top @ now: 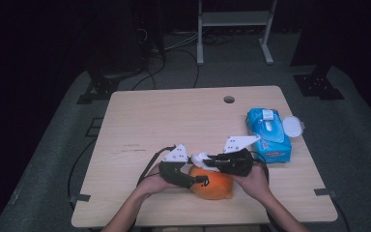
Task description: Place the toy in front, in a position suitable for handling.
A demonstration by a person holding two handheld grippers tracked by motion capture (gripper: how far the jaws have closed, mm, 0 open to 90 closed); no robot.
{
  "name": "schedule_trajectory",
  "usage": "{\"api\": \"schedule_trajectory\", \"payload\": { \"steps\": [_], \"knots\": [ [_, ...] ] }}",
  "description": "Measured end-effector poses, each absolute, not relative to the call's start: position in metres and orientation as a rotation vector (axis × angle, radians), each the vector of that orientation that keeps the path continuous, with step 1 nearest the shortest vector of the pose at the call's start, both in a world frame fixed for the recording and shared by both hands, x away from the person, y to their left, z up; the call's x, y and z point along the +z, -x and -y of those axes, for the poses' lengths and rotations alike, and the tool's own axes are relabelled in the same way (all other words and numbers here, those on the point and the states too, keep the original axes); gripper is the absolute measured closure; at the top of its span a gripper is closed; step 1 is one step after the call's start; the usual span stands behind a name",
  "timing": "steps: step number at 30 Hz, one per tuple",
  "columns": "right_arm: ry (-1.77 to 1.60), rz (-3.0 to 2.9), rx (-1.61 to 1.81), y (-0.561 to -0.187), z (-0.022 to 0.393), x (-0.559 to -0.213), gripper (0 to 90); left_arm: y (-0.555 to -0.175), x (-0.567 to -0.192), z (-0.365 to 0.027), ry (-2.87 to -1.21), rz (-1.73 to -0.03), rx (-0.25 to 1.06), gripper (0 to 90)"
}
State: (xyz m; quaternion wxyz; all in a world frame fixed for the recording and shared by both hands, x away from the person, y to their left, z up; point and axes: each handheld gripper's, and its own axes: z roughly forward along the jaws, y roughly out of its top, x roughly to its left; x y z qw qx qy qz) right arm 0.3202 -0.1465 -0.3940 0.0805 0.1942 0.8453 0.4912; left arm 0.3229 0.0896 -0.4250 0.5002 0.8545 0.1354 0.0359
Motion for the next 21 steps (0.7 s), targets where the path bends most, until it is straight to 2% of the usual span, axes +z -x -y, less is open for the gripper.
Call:
{"api": "schedule_trajectory", "payload": {
  "steps": [5, 9, 11, 12, 13, 17, 21],
  "knots": [
    [-0.677, -2.509, 1.453, -0.327, 0.169, -0.4, 82.7, -0.325, -0.428, -0.093, -2.061, -0.333, 0.071, 32.9],
    [-0.742, -2.501, 1.464, -0.325, 0.185, -0.409, 82.8, -0.332, -0.428, -0.095, -2.019, -0.411, 0.013, 19.2],
    [-0.75, -2.496, 1.47, -0.323, 0.19, -0.411, 82.8, -0.336, -0.433, -0.096, -2.009, -0.462, -0.038, 16.6],
    [-0.753, -2.498, 1.472, -0.322, 0.191, -0.411, 82.8, -0.338, -0.435, -0.096, -2.0, -0.473, -0.078, 16.8],
    [-0.751, -2.496, 1.471, -0.321, 0.193, -0.411, 82.8, -0.337, -0.435, -0.095, -1.996, -0.461, -0.083, 22.2],
    [-0.734, -2.489, 1.463, -0.318, 0.19, -0.405, 82.8, -0.331, -0.429, -0.091, -2.028, -0.422, -0.024, 29.4],
    [-0.651, -2.493, 1.482, -0.312, 0.172, -0.395, 82.8, -0.324, -0.425, -0.087, -2.054, -0.38, 0.019, 31.1]
  ]
}}
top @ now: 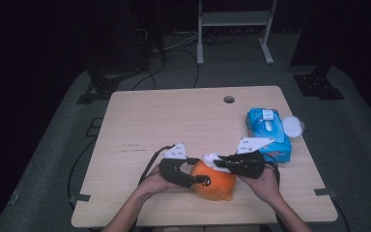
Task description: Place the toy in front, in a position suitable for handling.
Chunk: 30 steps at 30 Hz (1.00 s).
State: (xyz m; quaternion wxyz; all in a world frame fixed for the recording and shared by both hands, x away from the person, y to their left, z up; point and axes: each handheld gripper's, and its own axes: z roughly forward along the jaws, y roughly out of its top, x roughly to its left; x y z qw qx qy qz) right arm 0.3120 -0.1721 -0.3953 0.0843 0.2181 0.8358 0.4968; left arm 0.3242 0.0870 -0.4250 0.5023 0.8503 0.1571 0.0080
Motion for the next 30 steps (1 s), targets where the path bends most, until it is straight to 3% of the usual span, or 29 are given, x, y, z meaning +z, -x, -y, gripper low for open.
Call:
{"api": "schedule_trajectory", "payload": {
  "steps": [7, 20, 25, 30],
  "knots": [
    [-0.548, -2.526, 1.461, -0.311, 0.143, -0.387, 82.8, -0.318, -0.424, -0.087, -2.087, -0.313, 0.072, 32.2],
    [-0.84, -2.46, 1.469, -0.316, 0.216, -0.412, 82.7, -0.325, -0.433, -0.099, -2.094, -0.338, 0.02, 31.3],
    [-0.797, -2.469, 1.498, -0.311, 0.211, -0.415, 82.7, -0.327, -0.428, -0.101, -2.088, -0.359, -0.032, 18.6],
    [-0.73, -2.49, 1.526, -0.305, 0.204, -0.413, 82.6, -0.329, -0.425, -0.1, -2.061, -0.376, -0.08, 13.5]
  ]
}}
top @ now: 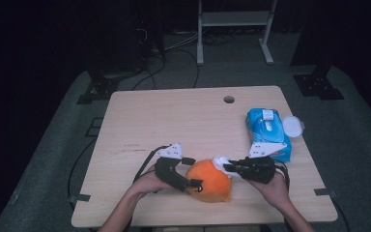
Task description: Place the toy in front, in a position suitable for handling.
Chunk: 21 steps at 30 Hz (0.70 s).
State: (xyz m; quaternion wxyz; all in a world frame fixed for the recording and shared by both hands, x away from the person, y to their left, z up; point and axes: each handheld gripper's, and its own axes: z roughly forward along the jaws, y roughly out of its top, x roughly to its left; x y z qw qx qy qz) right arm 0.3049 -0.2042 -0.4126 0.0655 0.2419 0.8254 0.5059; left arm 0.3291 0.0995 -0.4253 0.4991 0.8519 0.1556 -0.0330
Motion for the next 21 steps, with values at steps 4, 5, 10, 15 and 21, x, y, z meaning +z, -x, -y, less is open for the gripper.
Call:
{"api": "schedule_trajectory", "payload": {
  "steps": [4, 5, 10, 15, 21],
  "knots": [
    [-0.656, -2.507, 1.527, -0.297, 0.198, -0.409, 82.6, -0.328, -0.43, -0.09, -2.099, -0.383, -0.078, 8.6],
    [-0.642, -2.509, 1.524, -0.296, 0.197, -0.409, 82.5, -0.328, -0.432, -0.088, -2.111, -0.391, -0.08, 6.5],
    [-0.659, -2.51, 1.528, -0.295, 0.198, -0.408, 82.4, -0.326, -0.431, -0.086, -2.112, -0.349, -0.047, 19.5],
    [-0.649, -2.465, 1.546, -0.299, 0.201, -0.395, 82.4, -0.323, -0.42, -0.081, -2.035, -0.269, 0.074, 34.4],
    [-0.626, -2.391, 1.571, -0.312, 0.203, -0.373, 82.5, -0.337, -0.41, -0.079, -1.957, -0.212, 0.191, 37.0]
  ]
}}
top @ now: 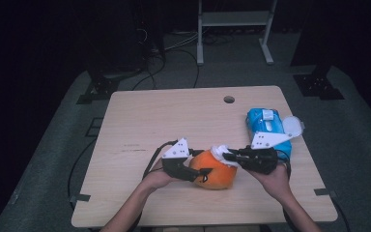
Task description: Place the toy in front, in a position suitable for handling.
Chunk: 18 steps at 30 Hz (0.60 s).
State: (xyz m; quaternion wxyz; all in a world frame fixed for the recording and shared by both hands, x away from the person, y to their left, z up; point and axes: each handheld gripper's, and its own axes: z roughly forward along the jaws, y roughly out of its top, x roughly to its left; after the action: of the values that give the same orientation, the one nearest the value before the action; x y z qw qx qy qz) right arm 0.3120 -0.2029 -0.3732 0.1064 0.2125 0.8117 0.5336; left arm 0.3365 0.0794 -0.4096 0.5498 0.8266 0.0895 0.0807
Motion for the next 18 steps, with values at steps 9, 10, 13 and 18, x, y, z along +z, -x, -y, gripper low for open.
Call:
{"api": "schedule_trajectory", "payload": {
  "steps": [9, 10, 13, 18],
  "knots": [
    [-0.751, -2.439, 1.534, -0.344, 0.202, -0.399, 82.7, -0.351, -0.437, -0.086, -1.984, -0.266, 0.165, 28.9],
    [-0.755, -2.446, 1.545, -0.343, 0.199, -0.405, 82.6, -0.352, -0.437, -0.087, -1.988, -0.312, 0.141, 23.0],
    [-0.739, -2.437, 1.581, -0.339, 0.192, -0.409, 82.7, -0.349, -0.433, -0.09, -2.002, -0.356, 0.126, 13.6],
    [-0.664, -2.441, 1.536, -0.331, 0.183, -0.403, 82.6, -0.343, -0.437, -0.097, -2.028, -0.327, 0.152, 24.5]
  ]
}}
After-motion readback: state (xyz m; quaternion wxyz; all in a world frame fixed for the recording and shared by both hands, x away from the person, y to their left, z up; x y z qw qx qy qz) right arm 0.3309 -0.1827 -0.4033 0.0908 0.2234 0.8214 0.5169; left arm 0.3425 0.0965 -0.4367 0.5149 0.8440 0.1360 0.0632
